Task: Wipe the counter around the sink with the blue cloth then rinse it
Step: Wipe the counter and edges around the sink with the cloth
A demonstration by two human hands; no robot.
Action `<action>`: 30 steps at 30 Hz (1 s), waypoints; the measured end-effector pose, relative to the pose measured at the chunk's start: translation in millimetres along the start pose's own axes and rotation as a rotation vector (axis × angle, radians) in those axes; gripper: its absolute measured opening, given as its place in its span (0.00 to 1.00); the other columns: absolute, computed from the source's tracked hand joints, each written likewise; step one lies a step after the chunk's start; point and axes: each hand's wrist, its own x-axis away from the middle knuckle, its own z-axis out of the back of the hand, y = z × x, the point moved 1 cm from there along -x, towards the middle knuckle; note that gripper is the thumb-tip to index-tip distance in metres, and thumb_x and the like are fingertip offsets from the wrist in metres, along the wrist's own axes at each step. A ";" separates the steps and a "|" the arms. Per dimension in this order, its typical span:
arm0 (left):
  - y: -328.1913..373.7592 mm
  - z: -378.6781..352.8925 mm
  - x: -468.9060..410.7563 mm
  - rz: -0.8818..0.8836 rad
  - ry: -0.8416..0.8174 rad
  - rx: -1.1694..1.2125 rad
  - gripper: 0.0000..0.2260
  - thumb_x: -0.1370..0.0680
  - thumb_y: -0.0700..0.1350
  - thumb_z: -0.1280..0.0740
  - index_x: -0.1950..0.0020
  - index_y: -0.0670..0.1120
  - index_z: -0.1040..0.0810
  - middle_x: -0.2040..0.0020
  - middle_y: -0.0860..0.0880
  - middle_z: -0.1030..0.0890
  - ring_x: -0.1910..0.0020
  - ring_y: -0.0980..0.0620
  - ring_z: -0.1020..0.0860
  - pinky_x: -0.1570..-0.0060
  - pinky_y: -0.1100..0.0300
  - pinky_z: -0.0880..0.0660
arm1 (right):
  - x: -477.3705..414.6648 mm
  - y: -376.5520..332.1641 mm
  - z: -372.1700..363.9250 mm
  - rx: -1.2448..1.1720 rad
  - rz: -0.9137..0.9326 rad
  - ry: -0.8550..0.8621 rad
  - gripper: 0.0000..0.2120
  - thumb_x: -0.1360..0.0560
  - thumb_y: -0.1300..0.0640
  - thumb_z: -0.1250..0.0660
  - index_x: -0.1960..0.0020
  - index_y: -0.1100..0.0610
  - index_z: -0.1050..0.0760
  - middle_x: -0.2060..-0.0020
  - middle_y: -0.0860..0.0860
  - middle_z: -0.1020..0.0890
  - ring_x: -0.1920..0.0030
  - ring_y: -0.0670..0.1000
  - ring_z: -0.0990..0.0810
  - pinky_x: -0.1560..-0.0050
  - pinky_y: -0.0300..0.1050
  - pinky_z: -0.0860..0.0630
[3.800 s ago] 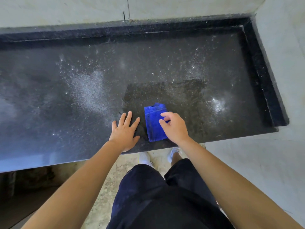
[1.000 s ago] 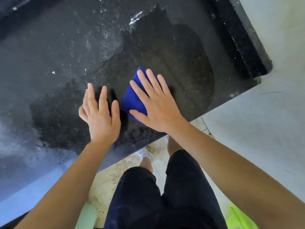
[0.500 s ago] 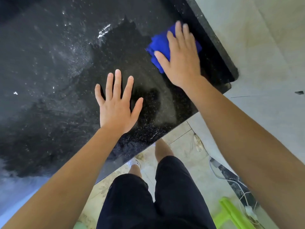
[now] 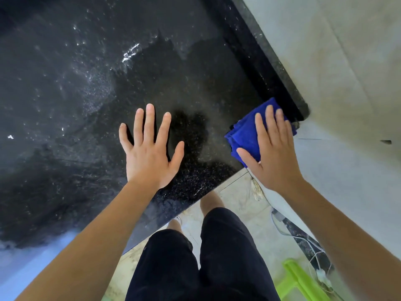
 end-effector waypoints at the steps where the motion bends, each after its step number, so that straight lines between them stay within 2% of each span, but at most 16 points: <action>1: 0.1 0.1 -0.3 -0.001 -0.001 0.003 0.31 0.19 0.63 0.50 0.18 0.50 0.46 0.18 0.43 0.50 0.19 0.42 0.52 0.25 0.34 0.53 | 2.9 -1.3 -2.6 -0.004 -0.041 0.003 0.39 0.19 0.34 0.47 0.19 0.59 0.48 0.19 0.59 0.49 0.19 0.62 0.52 0.20 0.60 0.52; 5: -0.7 -0.6 -0.4 -0.003 -0.011 0.017 0.31 0.19 0.63 0.49 0.18 0.50 0.46 0.18 0.43 0.50 0.19 0.42 0.53 0.25 0.34 0.54 | -26.9 -22.3 -4.7 -0.025 -0.125 0.048 0.39 0.19 0.34 0.48 0.18 0.57 0.50 0.19 0.59 0.50 0.19 0.62 0.54 0.20 0.60 0.53; 9: 0.3 0.1 -1.8 -0.004 0.003 0.017 0.31 0.19 0.63 0.48 0.19 0.50 0.45 0.18 0.42 0.50 0.19 0.42 0.52 0.25 0.34 0.54 | -55.6 -35.7 -5.6 -0.027 -0.154 0.116 0.38 0.19 0.33 0.49 0.18 0.57 0.47 0.19 0.59 0.47 0.19 0.63 0.51 0.21 0.59 0.53; 15: -1.9 -0.3 -3.3 -0.030 -0.012 0.039 0.30 0.18 0.62 0.49 0.19 0.50 0.45 0.18 0.43 0.50 0.19 0.42 0.52 0.25 0.34 0.53 | -39.5 -49.7 -12.7 -0.017 -0.195 0.102 0.37 0.18 0.33 0.51 0.18 0.56 0.48 0.19 0.59 0.47 0.20 0.63 0.50 0.21 0.60 0.52; 18: -14.9 8.3 2.4 -0.062 -0.003 0.139 0.27 0.17 0.59 0.47 0.20 0.48 0.38 0.18 0.42 0.47 0.19 0.41 0.49 0.24 0.36 0.51 | 14.3 -84.4 -20.7 -0.027 -0.101 0.041 0.37 0.18 0.34 0.50 0.18 0.56 0.48 0.19 0.59 0.49 0.19 0.63 0.53 0.21 0.61 0.53; 20: -36.5 18.4 16.4 0.005 0.058 0.216 0.25 0.17 0.56 0.46 0.22 0.46 0.35 0.19 0.41 0.45 0.20 0.40 0.47 0.25 0.38 0.50 | 58.4 -124.3 -27.1 -0.075 0.011 0.004 0.36 0.18 0.35 0.49 0.18 0.56 0.47 0.19 0.59 0.50 0.19 0.62 0.55 0.21 0.61 0.54; 23: -82.0 28.0 54.8 0.155 0.101 0.236 0.24 0.16 0.54 0.45 0.22 0.45 0.35 0.19 0.40 0.45 0.20 0.39 0.46 0.26 0.39 0.49 | 101.2 -195.4 -37.6 -0.137 0.217 -0.038 0.35 0.18 0.37 0.46 0.18 0.56 0.46 0.19 0.59 0.50 0.19 0.61 0.56 0.20 0.61 0.53; 27: -135.0 34.5 104.3 0.327 0.025 0.217 0.24 0.16 0.52 0.43 0.22 0.44 0.36 0.19 0.41 0.45 0.20 0.41 0.48 0.26 0.39 0.49 | 82.6 -256.6 -42.7 -0.137 0.431 -0.055 0.34 0.18 0.37 0.44 0.19 0.54 0.44 0.19 0.58 0.49 0.19 0.61 0.54 0.21 0.60 0.51; 30: -148.2 36.0 125.8 0.364 -0.003 0.220 0.23 0.16 0.52 0.43 0.22 0.45 0.35 0.19 0.42 0.43 0.20 0.41 0.46 0.26 0.40 0.48 | 43.6 -252.9 -32.7 -0.046 0.582 -0.059 0.35 0.19 0.36 0.45 0.19 0.53 0.43 0.19 0.58 0.46 0.19 0.60 0.51 0.21 0.59 0.51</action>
